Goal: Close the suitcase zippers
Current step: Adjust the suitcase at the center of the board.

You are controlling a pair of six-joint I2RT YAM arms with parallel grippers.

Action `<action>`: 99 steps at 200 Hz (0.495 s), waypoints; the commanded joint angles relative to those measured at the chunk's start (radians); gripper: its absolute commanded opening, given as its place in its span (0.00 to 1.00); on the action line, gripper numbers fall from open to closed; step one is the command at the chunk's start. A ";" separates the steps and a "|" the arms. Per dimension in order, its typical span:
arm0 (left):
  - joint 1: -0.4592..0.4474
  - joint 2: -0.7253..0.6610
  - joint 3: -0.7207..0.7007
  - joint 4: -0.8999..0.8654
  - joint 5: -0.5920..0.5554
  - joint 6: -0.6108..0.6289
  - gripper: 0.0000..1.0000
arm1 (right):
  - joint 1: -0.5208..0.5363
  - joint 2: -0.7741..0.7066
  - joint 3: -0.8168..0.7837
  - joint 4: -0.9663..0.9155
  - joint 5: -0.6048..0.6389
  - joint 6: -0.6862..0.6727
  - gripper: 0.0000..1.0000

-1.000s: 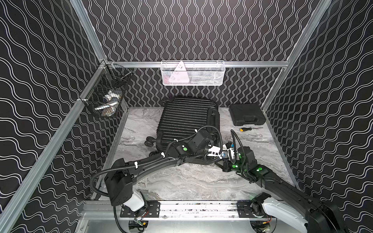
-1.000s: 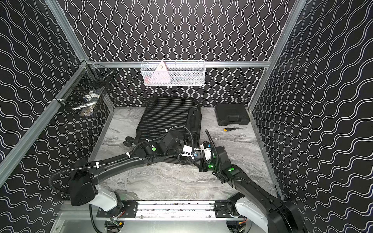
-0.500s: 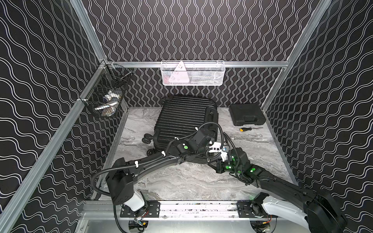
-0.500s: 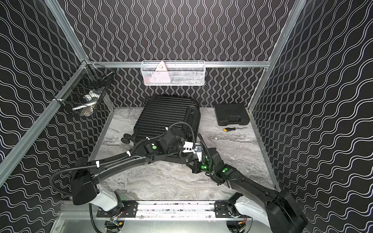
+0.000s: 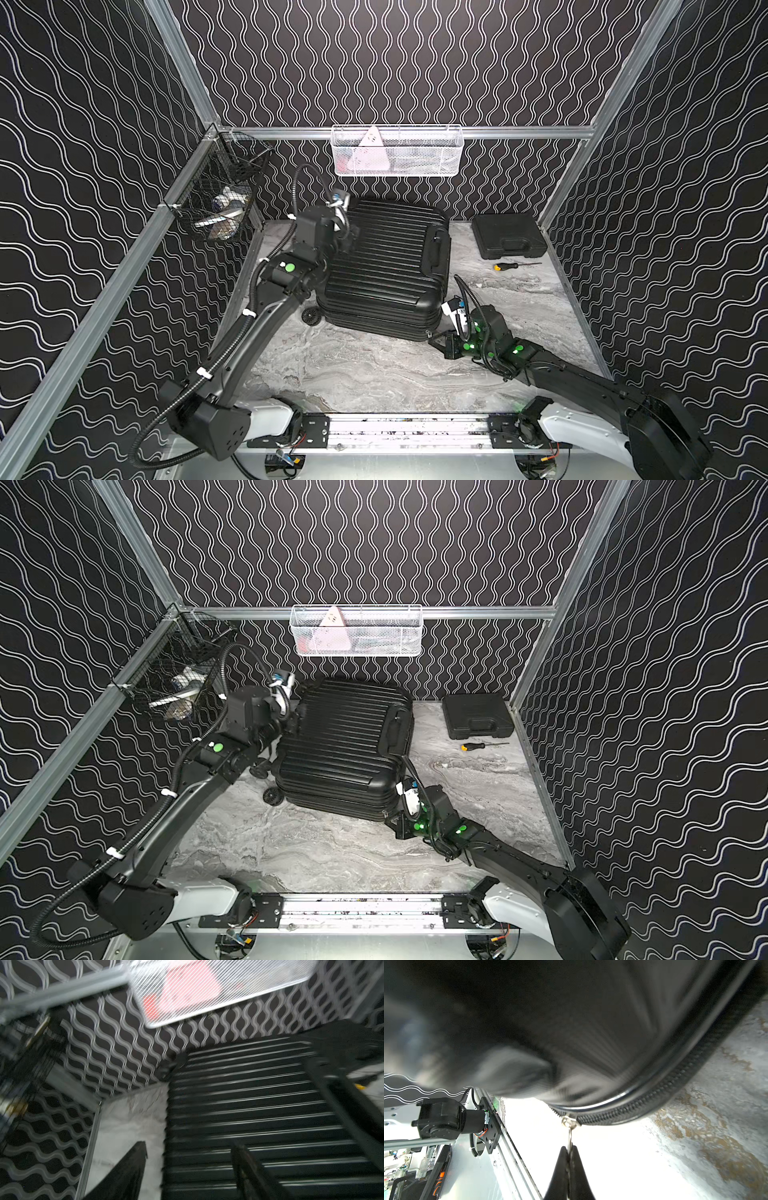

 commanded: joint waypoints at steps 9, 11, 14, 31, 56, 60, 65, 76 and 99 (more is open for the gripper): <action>0.153 0.076 0.006 -0.237 0.004 -0.154 0.68 | 0.000 -0.004 0.015 -0.008 0.005 -0.016 0.00; 0.163 0.082 0.007 -0.248 0.005 -0.156 0.68 | 0.001 -0.004 0.016 -0.009 0.005 -0.016 0.00; 0.174 0.091 0.009 -0.261 0.008 -0.162 0.68 | 0.000 -0.004 0.016 -0.010 0.005 -0.016 0.00; 0.226 0.123 -0.003 -0.289 0.034 -0.183 0.67 | 0.001 -0.007 0.019 -0.016 0.005 -0.017 0.00; 0.232 0.175 -0.012 -0.320 0.047 -0.167 0.68 | 0.000 -0.012 0.019 -0.020 0.005 -0.019 0.00; 0.232 0.184 -0.008 -0.330 0.052 -0.162 0.68 | 0.001 -0.013 0.019 -0.021 0.006 -0.020 0.00; 0.232 0.196 -0.004 -0.343 0.055 -0.154 0.67 | 0.001 -0.014 0.019 -0.023 0.006 -0.021 0.00; 0.233 0.221 0.003 -0.370 0.081 -0.125 0.67 | 0.000 -0.018 0.020 -0.029 0.009 -0.021 0.00; 0.222 0.269 0.022 -0.454 0.127 -0.040 0.64 | 0.000 -0.029 0.022 -0.040 0.014 -0.026 0.00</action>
